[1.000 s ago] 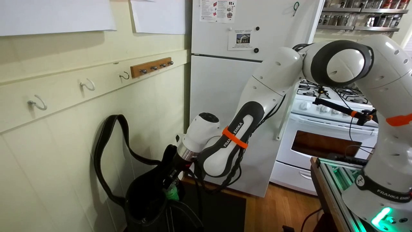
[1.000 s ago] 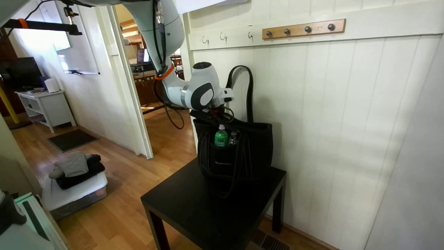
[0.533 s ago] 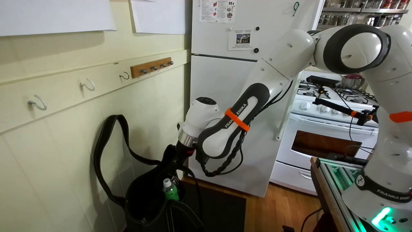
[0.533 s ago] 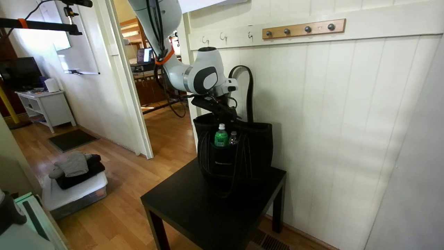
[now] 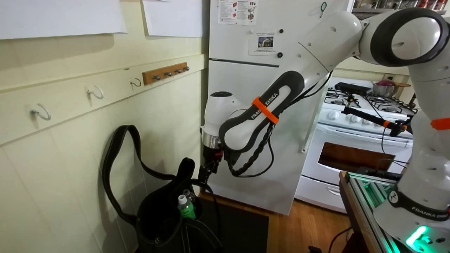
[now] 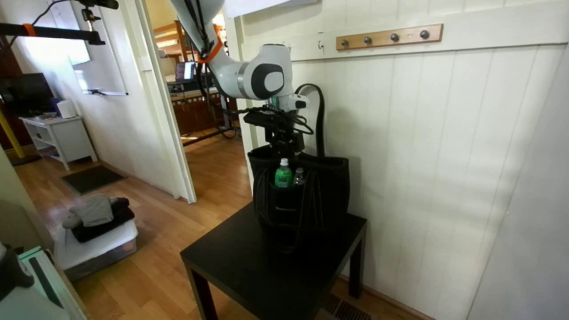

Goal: Move the green bottle to the left

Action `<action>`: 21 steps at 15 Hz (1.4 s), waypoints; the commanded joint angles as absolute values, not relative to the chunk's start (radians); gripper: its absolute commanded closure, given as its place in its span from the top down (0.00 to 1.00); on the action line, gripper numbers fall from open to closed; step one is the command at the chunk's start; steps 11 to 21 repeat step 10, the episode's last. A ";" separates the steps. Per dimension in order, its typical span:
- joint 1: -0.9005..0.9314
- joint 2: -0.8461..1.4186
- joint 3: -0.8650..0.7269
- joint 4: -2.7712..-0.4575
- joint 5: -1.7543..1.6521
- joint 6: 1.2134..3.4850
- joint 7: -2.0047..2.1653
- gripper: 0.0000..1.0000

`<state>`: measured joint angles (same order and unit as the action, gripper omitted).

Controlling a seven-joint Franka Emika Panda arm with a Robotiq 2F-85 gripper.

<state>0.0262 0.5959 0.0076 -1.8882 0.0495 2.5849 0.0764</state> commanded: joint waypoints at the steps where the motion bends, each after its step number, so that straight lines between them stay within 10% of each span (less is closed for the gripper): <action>1: 0.036 0.550 0.000 -1.913 0.021 2.456 0.065 1.00; 21: 0.029 0.567 0.006 -1.893 0.022 2.460 0.071 1.00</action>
